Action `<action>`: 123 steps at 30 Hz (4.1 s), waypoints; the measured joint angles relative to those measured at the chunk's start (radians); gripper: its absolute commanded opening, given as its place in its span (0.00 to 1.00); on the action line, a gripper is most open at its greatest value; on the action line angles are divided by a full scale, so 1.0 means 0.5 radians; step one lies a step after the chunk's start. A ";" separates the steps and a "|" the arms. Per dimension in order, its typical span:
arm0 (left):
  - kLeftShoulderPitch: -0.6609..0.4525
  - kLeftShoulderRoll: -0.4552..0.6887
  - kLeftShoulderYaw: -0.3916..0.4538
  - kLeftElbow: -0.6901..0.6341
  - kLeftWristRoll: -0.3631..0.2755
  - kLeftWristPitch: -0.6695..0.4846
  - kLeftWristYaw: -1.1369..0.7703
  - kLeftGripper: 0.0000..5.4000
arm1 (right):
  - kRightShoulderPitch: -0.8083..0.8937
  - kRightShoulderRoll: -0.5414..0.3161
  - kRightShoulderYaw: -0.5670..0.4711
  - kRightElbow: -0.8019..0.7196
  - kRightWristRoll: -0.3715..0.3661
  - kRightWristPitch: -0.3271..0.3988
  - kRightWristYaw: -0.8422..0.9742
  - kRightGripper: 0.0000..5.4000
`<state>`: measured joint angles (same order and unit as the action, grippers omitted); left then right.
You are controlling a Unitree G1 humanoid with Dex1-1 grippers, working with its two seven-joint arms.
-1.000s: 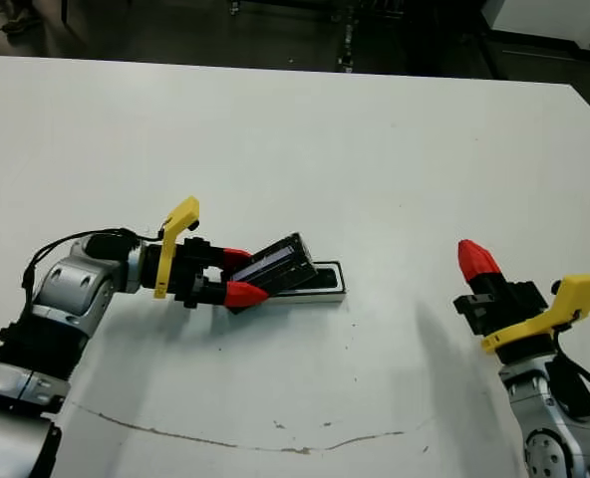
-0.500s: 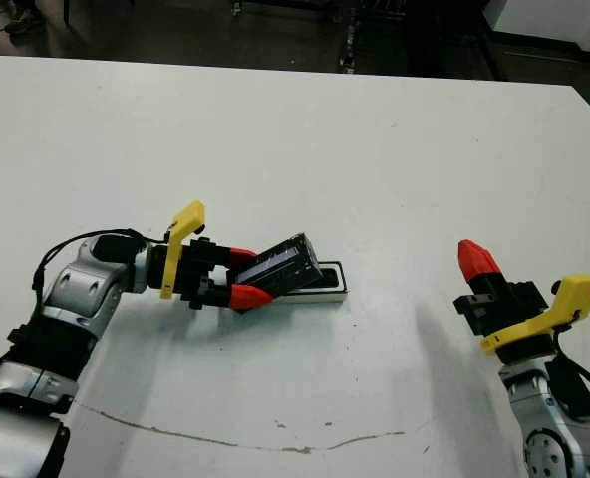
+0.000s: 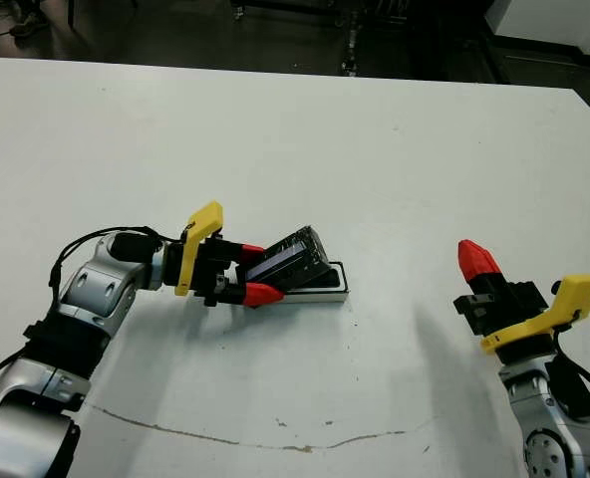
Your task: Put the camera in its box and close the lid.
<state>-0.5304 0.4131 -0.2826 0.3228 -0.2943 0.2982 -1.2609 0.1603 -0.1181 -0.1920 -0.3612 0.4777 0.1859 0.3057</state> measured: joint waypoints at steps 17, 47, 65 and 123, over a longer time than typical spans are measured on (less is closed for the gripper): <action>-0.139 -0.002 -0.137 0.001 0.169 -0.020 0.009 0.58 | -0.001 -0.009 0.001 0.004 0.002 0.005 0.003 0.00; -0.383 -0.359 -0.223 0.596 0.294 -0.265 -0.008 0.58 | 0.001 -0.020 -0.007 0.003 0.006 0.025 0.013 0.00; -0.281 -0.275 -0.126 0.307 0.241 0.186 0.015 0.58 | 0.001 -0.022 -0.011 0.012 0.010 0.025 0.029 0.00; -0.032 -0.093 -0.160 0.099 0.296 -0.142 0.330 1.00 | -0.005 -0.024 -0.010 0.016 0.004 0.023 0.035 0.00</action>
<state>-0.5463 0.3665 -0.3624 0.3721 -0.1465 0.2274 -1.0959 0.1579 -0.1302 -0.1970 -0.3530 0.4797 0.1975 0.3234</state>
